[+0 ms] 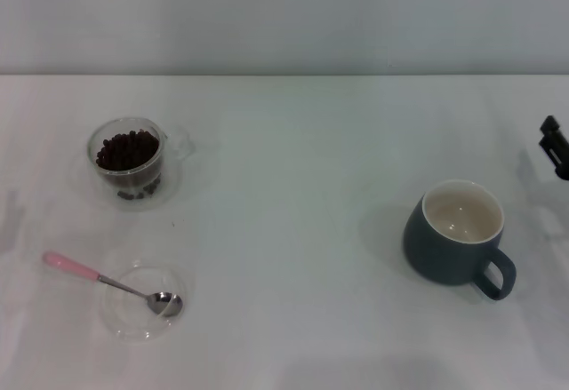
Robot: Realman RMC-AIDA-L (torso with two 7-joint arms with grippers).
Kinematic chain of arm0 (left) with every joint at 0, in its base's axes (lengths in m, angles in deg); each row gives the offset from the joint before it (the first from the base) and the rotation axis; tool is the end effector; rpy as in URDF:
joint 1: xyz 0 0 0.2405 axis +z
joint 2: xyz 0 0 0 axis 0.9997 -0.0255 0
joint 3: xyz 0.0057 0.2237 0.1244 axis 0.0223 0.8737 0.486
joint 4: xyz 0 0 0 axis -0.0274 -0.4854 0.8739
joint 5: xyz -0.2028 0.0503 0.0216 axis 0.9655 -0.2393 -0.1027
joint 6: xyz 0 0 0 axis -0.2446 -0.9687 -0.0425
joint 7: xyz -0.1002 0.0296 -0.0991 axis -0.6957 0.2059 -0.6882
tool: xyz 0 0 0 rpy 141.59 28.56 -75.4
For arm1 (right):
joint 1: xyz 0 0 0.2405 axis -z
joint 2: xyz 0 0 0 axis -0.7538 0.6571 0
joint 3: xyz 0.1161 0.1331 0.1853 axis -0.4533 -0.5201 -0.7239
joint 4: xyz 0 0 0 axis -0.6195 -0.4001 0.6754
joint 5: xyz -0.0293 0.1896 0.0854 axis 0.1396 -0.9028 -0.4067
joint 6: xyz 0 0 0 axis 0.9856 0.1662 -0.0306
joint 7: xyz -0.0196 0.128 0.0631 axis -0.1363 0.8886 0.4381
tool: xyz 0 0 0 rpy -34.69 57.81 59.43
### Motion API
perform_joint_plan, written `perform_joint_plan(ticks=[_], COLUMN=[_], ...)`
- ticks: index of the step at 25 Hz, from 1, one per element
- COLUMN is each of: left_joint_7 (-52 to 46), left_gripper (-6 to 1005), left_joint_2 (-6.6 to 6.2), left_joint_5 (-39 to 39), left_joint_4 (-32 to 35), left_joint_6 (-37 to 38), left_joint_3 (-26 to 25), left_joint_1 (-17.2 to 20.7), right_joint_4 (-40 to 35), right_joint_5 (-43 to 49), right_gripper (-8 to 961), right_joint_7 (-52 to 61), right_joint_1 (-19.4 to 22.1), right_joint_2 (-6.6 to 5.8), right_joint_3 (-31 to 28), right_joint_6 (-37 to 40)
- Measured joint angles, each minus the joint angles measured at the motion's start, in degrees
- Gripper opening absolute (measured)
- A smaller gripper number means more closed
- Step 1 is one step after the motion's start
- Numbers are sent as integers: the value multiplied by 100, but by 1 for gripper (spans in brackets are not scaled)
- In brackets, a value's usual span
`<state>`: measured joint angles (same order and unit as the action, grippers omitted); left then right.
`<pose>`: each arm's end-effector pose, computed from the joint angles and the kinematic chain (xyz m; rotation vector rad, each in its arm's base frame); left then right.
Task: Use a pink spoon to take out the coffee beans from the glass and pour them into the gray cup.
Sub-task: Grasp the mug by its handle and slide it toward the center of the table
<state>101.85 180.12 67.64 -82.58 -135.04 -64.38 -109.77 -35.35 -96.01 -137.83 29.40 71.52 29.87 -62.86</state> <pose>-0.3583 0.2754 0.0198 -1.2962 -0.7025 -0.9800 0.3826 0.3058 0.0086 -1.4996 0.8118 0.6740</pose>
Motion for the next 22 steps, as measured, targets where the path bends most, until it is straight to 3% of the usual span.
perform_joint_plan(ticks=[5, 15, 22], left_joint_7=[0, 0, 0], left_gripper=[891, 892, 891], left_joint_2=[14, 33, 33], left_joint_5=[-25, -304, -381], left_joint_4=[-31, -63, -97], left_joint_6=[-11, -281, -307], left_joint_3=[29, 29, 29], left_joint_1=[14, 92, 71], right_joint_4=[-41, -235, -275], right_joint_5=[7, 11, -13], right_gripper=[724, 731, 827], right_joint_7=[-55, -63, -40], right_joint_1=[-25, 168, 318], right_joint_2=[0, -11, -8], right_joint_3=[327, 357, 437], right_joint_6=[-25, -251, -320])
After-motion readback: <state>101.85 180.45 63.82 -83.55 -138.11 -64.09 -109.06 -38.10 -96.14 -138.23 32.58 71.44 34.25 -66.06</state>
